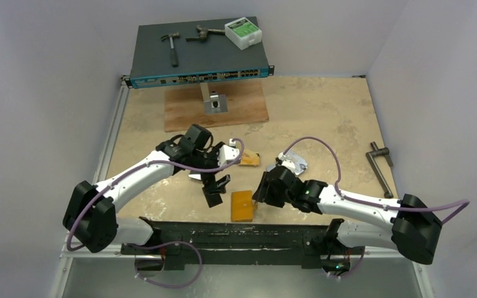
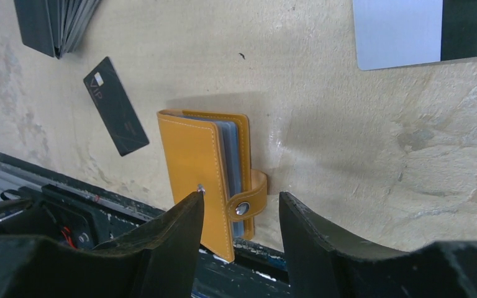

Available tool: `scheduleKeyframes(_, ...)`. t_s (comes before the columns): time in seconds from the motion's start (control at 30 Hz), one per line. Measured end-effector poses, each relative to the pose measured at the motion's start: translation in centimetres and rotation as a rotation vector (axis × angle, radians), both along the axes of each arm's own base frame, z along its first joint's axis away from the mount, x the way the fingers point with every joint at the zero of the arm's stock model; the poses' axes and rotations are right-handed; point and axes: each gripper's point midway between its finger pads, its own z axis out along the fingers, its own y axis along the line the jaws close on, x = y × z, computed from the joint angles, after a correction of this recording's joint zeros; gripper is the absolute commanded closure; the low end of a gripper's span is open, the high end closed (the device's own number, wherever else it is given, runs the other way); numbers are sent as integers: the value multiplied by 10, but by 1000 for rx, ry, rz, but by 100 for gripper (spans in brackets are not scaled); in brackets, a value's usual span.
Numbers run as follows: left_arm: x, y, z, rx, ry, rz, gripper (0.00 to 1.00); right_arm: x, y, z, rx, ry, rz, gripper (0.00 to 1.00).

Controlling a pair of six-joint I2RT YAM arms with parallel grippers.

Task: Put the credit cards into the card holder
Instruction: Close the card holder at the corner of the board.

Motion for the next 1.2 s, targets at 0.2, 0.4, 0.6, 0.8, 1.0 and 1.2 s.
scheduleKeyframes(0.2, 9, 11, -3, 90, -258, -212, 0, 5, -4, -2, -15, 29, 18, 52)
scheduleKeyframes(0.4, -19, 31, 7, 65, -650, -547, 0, 12, 0, 9, -9, 20, 46, 54)
scheduleKeyframes(0.6, -47, 4, -15, -23, -847, -879, 11, 13, 12, 12, -21, 40, 109, 57)
scheduleKeyframes(0.8, -75, -8, -49, -61, -897, -1112, 34, 6, 7, 4, -58, 71, 136, 60)
scheduleKeyframes(1.0, -81, -24, -55, -89, -949, -1205, 37, 0, 2, -1, -85, 95, 146, 63)
scheduleKeyframes(1.2, -92, -30, -71, -87, -926, -1280, 44, -2, 7, 0, -73, 93, 160, 66)
